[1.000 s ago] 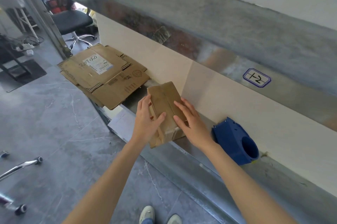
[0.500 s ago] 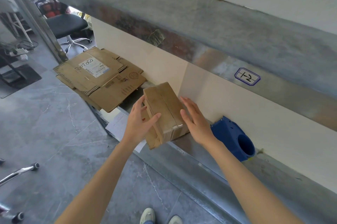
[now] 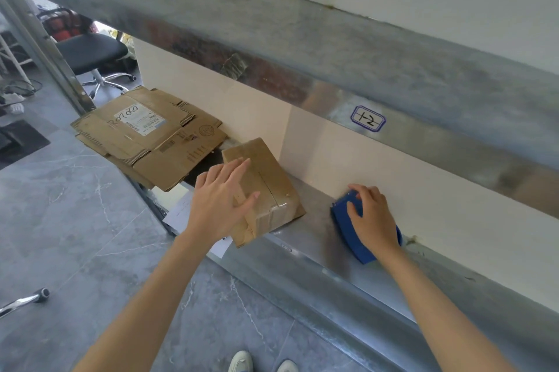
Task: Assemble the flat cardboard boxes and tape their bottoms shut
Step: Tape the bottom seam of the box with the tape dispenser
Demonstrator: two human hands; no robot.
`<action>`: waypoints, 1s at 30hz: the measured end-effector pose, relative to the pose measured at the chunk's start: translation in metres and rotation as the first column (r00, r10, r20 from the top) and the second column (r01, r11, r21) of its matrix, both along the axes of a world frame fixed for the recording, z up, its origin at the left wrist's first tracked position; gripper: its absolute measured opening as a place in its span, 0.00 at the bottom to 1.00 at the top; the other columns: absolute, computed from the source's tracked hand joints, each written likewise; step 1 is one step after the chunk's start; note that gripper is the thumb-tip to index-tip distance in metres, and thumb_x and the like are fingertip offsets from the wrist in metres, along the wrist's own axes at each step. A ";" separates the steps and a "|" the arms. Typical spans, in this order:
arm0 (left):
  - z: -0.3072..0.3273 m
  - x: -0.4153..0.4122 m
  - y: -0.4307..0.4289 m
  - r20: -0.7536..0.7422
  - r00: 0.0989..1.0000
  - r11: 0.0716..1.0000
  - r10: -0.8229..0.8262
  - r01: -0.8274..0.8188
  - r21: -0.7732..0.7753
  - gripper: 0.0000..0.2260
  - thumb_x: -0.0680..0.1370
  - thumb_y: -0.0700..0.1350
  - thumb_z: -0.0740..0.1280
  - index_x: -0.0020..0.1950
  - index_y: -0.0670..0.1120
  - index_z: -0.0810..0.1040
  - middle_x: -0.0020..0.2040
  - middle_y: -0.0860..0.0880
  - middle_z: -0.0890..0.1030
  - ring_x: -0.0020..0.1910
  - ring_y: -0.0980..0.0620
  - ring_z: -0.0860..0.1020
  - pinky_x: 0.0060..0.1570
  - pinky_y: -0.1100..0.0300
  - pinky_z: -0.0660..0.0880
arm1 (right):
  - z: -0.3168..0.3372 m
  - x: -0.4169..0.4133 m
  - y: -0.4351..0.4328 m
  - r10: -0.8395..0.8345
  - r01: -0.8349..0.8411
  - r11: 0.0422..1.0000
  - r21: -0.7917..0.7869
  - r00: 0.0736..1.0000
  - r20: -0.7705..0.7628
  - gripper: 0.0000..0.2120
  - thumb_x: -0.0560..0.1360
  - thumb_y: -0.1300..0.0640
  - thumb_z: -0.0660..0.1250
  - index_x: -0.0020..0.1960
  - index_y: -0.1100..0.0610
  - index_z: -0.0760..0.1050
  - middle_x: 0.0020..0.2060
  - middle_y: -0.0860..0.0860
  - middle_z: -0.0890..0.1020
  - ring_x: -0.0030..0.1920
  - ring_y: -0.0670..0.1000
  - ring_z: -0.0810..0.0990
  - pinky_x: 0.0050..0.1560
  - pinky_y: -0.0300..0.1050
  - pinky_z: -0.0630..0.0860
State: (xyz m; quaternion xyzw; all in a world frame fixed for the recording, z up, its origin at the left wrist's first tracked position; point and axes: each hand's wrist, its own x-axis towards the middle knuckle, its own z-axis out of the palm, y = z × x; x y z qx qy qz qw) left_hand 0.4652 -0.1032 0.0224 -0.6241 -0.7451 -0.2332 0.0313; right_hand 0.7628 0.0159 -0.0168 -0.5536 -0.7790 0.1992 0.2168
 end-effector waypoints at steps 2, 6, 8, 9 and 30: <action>0.007 0.011 0.005 -0.079 0.996 0.999 -0.038 0.035 -0.037 0.30 0.77 0.64 0.54 0.75 0.49 0.70 0.73 0.52 0.72 0.68 0.47 0.71 0.65 0.50 0.65 | -0.001 0.011 -0.003 -0.051 0.051 0.999 -0.001 0.993 0.104 0.17 0.80 0.54 0.63 0.69 0.52 0.71 0.60 0.51 0.73 0.60 0.55 0.72 0.51 0.52 0.76; 0.010 0.031 0.015 -0.185 0.974 0.988 -0.134 0.116 -0.101 0.29 0.79 0.63 0.57 0.76 0.49 0.68 0.73 0.51 0.71 0.68 0.47 0.71 0.65 0.50 0.65 | -0.005 0.030 -0.011 -0.104 0.114 0.992 -0.054 0.982 0.155 0.22 0.79 0.47 0.65 0.71 0.50 0.69 0.58 0.51 0.71 0.57 0.56 0.73 0.46 0.50 0.75; 0.011 0.040 0.018 -0.209 0.963 0.981 -0.172 0.147 -0.129 0.29 0.79 0.62 0.57 0.76 0.49 0.68 0.74 0.51 0.71 0.69 0.48 0.70 0.67 0.52 0.62 | -0.008 0.036 -0.015 -0.076 0.095 0.988 -0.120 0.986 0.151 0.25 0.78 0.45 0.66 0.73 0.48 0.65 0.57 0.52 0.71 0.54 0.56 0.75 0.45 0.47 0.73; 0.012 0.044 0.019 -0.211 0.960 0.978 -0.182 0.154 -0.140 0.29 0.79 0.62 0.56 0.76 0.49 0.68 0.74 0.52 0.71 0.69 0.48 0.69 0.68 0.53 0.62 | -0.010 0.038 -0.016 -0.049 0.074 0.984 -0.161 0.987 0.154 0.28 0.78 0.45 0.66 0.75 0.47 0.63 0.58 0.52 0.72 0.53 0.56 0.76 0.46 0.47 0.72; 0.018 0.044 0.005 -0.160 0.964 0.967 -0.212 0.183 -0.177 0.30 0.77 0.62 0.54 0.75 0.47 0.69 0.74 0.49 0.70 0.71 0.47 0.69 0.69 0.48 0.65 | 0.005 0.024 -0.004 0.042 0.053 0.945 -0.324 0.960 0.278 0.37 0.78 0.53 0.65 0.79 0.41 0.47 0.33 0.51 0.78 0.28 0.50 0.75 0.29 0.44 0.70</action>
